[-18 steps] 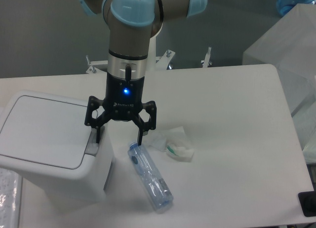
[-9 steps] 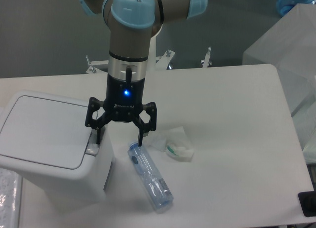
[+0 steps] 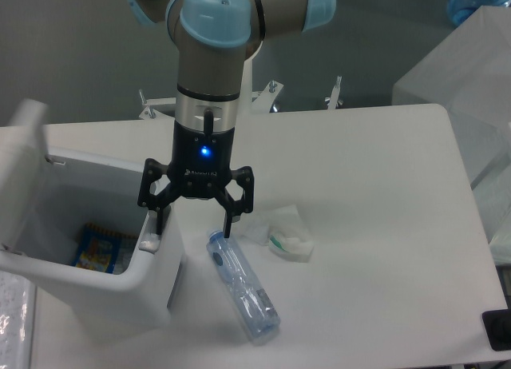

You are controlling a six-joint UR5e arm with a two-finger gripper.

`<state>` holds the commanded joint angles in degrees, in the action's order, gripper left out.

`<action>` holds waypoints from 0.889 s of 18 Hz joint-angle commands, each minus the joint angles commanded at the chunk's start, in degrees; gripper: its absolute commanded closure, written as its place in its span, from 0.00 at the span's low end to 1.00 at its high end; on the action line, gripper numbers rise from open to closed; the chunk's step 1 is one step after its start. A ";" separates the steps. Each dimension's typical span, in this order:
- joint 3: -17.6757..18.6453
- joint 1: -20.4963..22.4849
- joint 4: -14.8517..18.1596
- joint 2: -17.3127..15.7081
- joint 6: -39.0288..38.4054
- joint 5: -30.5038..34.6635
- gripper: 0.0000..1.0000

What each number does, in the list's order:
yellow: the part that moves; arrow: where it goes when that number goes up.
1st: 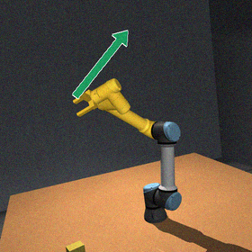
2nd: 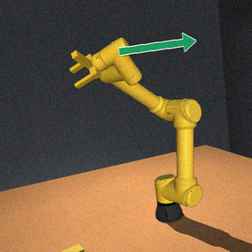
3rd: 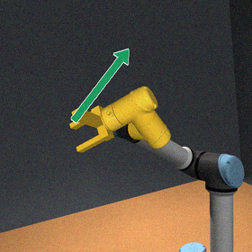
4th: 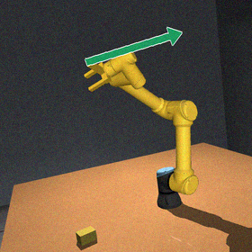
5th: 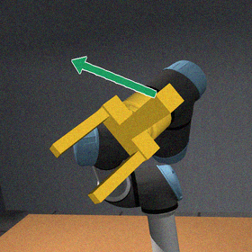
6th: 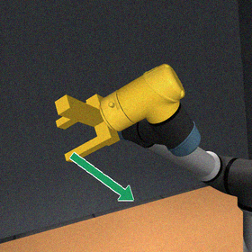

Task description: Open the trash can

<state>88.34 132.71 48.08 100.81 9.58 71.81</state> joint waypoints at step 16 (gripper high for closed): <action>-6.60 7.38 0.88 0.53 10.97 12.21 0.00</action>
<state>81.73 140.09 48.95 101.34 20.54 84.01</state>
